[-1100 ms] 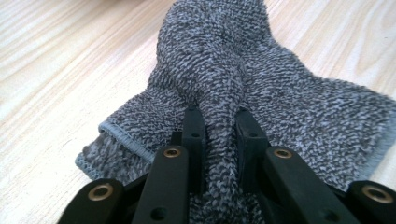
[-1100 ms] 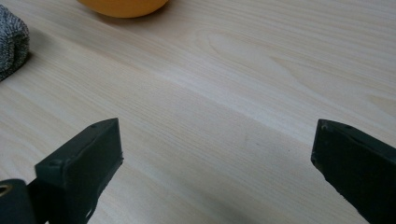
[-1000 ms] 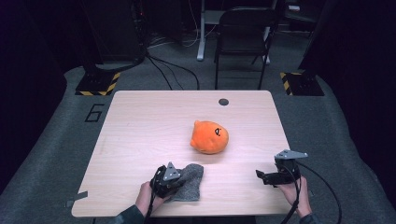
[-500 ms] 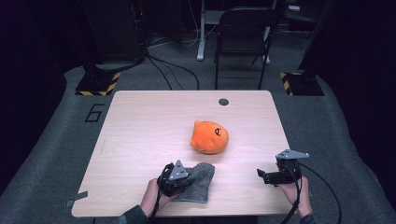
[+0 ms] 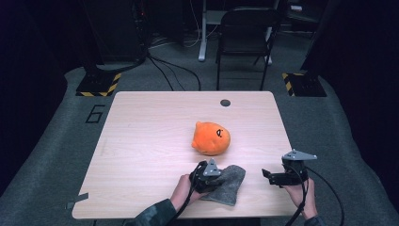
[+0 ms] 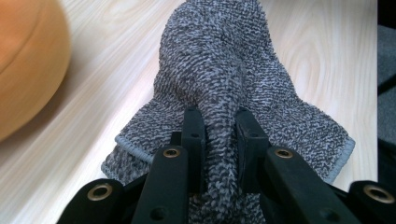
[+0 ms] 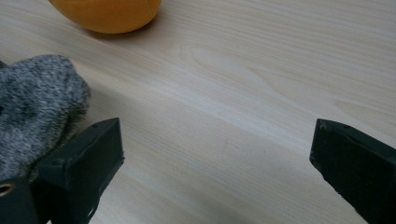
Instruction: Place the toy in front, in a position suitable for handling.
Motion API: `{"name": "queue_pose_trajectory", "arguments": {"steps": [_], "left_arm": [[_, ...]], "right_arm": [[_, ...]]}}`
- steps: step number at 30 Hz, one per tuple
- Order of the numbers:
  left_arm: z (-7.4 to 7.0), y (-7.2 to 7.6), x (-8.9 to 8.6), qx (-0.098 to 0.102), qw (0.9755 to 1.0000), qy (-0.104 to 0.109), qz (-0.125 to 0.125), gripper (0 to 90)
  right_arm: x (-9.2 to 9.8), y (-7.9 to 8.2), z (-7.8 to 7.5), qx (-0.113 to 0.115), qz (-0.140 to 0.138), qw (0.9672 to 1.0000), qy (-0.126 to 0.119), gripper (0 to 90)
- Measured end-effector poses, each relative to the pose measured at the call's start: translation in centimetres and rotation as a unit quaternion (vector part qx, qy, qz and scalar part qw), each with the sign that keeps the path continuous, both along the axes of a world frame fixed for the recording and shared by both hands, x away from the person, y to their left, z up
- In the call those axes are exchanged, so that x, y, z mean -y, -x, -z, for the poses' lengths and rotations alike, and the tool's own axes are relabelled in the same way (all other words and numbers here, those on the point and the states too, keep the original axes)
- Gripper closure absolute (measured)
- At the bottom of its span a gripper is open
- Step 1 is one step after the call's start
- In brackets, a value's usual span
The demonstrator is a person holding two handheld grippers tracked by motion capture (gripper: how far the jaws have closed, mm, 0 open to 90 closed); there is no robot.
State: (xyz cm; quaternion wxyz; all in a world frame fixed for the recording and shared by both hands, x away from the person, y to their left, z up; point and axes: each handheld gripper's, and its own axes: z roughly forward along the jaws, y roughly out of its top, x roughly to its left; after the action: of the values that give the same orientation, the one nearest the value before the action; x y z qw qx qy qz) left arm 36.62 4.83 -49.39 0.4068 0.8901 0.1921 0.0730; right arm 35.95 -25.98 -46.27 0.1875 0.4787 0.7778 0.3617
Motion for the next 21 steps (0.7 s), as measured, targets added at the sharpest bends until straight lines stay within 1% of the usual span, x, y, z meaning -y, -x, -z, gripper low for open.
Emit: {"name": "queue_pose_trajectory", "arguments": {"steps": [1,2,4,5,6,7,9,10,11,12,14,16,17,19,21], "left_arm": [[0.1,-0.2,0.5,-0.002,1.0,-0.001,0.001,76.7],[0.4,-0.5,1.4,-0.002,1.0,-0.005,0.002,76.5],[1.2,-0.9,2.6,-0.007,0.9999,-0.011,0.001,75.5],[1.8,-1.2,3.4,-0.008,0.9998,-0.017,-0.001,74.5],[2.1,-1.3,3.8,-0.007,0.9998,-0.017,-0.004,71.9],[2.2,-1.4,4.1,-0.005,0.9999,-0.013,-0.004,66.4],[1.9,-1.3,4.3,0.0,0.9999,-0.015,-0.005,53.6],[1.7,-1.3,4.1,0.003,0.9999,-0.014,-0.003,46.5],[1.4,-1.2,3.9,0.004,1.0,-0.004,-0.008,43.1],[1.1,-1.1,3.7,0.005,0.9999,-0.001,-0.009,37.9],[0.6,-1.0,3.0,0.006,0.9999,0.009,-0.009,33.2],[0.0,-0.6,2.2,0.008,0.9998,0.011,-0.013,26.0],[-0.4,-0.3,1.6,0.013,0.9997,0.014,-0.017,24.7],[-1.1,0.1,0.3,0.017,0.9992,0.026,-0.024,21.0],[-1.8,0.5,-0.8,0.028,0.9983,0.037,-0.037,19.1]], "right_arm": [[0.1,0.0,0.1,-0.001,0.0,1.0,-0.002,2.1],[0.1,0.0,0.1,-0.002,0.001,1.0,0.0,2.1],[0.1,0.0,0.2,-0.001,0.001,1.0,0.0,2.2],[0.1,0.0,0.2,-0.002,0.001,1.0,0.001,2.2],[-0.1,0.0,0.3,-0.004,-0.001,1.0,0.002,2.2],[-0.1,0.1,0.4,-0.006,-0.004,1.0,0.003,2.2],[-0.2,0.2,0.3,-0.006,-0.006,1.0,0.005,2.2],[-0.2,0.4,0.1,-0.001,-0.007,1.0,0.003,2.2],[-0.2,0.4,-0.1,0.002,-0.008,1.0,0.001,2.2],[-0.2,0.5,-0.3,0.003,-0.007,1.0,-0.002,2.3],[-0.3,0.6,-0.4,0.006,-0.009,0.9999,-0.004,2.3],[-0.6,0.5,-0.4,0.006,-0.013,0.9999,-0.004,2.3],[-0.8,0.5,-0.4,0.003,-0.016,0.9999,-0.001,2.2],[-1.2,0.6,-0.3,0.001,-0.022,0.9998,-0.002,2.3],[-1.7,0.7,-0.4,0.002,-0.03,0.9995,0.003,2.3]]}}
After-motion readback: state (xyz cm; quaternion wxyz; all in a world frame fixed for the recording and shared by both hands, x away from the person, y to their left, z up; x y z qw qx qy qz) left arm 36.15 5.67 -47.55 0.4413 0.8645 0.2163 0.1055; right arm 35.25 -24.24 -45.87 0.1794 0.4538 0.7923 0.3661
